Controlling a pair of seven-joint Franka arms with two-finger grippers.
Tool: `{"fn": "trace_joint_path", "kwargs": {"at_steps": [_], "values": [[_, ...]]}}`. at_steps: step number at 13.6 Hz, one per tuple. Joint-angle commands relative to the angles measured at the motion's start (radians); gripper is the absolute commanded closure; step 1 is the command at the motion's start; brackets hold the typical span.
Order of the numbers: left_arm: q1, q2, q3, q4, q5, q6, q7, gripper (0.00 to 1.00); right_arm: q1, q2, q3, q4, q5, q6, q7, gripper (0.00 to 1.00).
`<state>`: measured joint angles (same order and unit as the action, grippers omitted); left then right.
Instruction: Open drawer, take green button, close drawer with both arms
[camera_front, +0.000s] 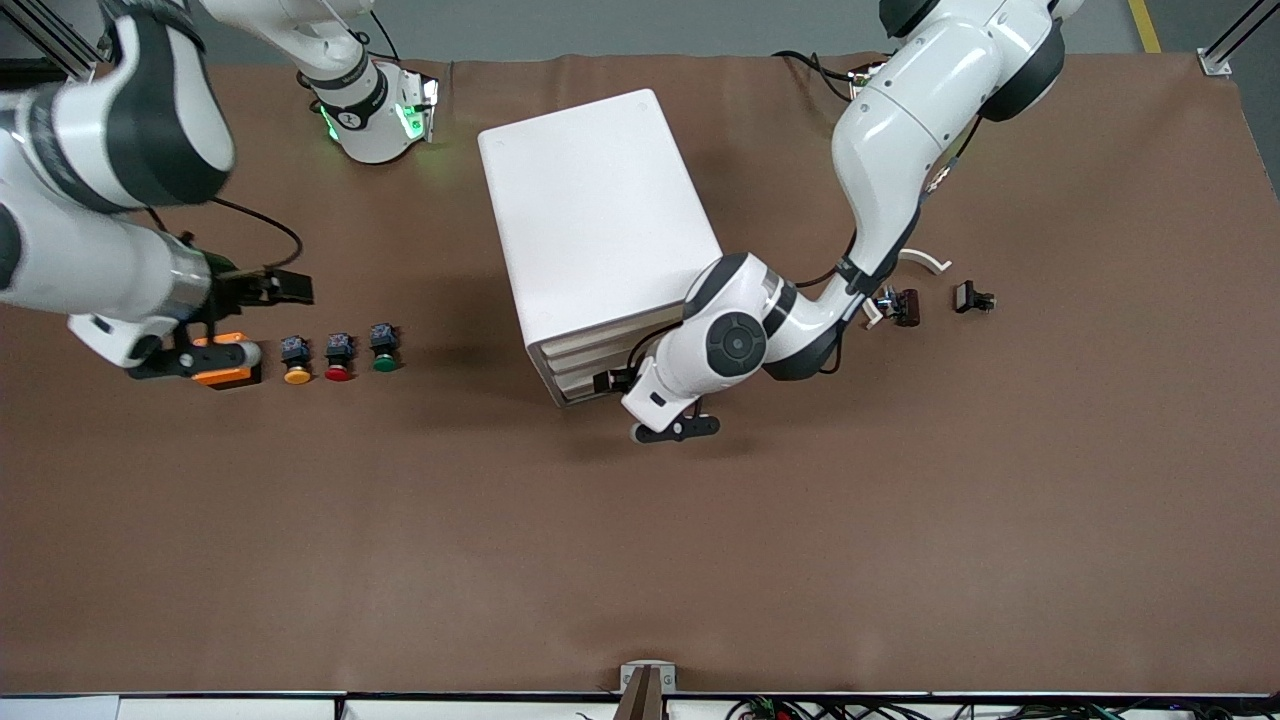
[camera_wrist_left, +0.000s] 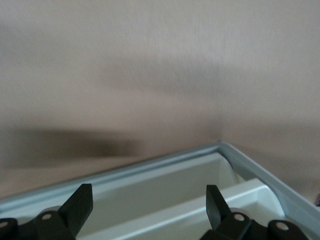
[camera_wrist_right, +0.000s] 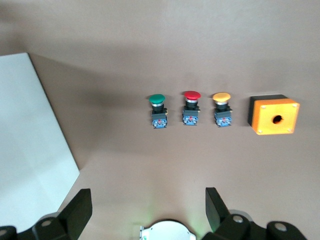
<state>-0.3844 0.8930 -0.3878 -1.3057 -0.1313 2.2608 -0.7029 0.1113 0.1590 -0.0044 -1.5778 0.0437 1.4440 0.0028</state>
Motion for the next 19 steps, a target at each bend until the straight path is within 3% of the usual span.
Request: {"fn": "trace_joint_path", "kwargs": {"at_steps": [1, 4, 9, 16, 19], "values": [[0.073, -0.052, -0.01, -0.006, -0.013, -0.026, 0.068, 0.0, -0.018, 0.031, 0.011, 0.152, -0.018, -0.072, 0.049, 0.0], [0.153, -0.123, -0.006, -0.015, 0.024, -0.091, 0.12, 0.0, -0.064, 0.042, 0.015, 0.191, -0.013, -0.093, 0.043, 0.0], [0.338, -0.235, -0.005, -0.032, 0.084, -0.348, 0.293, 0.0, -0.122, 0.031, 0.012, 0.265, -0.025, -0.134, 0.048, 0.0], [0.622, -0.549, -0.005, -0.277, 0.131, -0.419, 0.58, 0.0, -0.113, 0.008, 0.011, 0.364, -0.031, -0.319, 0.046, 0.0], [0.688, -0.692, -0.005, -0.362, 0.133, -0.44, 0.672, 0.0, -0.093, -0.047, -0.061, 0.343, -0.035, -0.344, 0.045, 0.0]]}}
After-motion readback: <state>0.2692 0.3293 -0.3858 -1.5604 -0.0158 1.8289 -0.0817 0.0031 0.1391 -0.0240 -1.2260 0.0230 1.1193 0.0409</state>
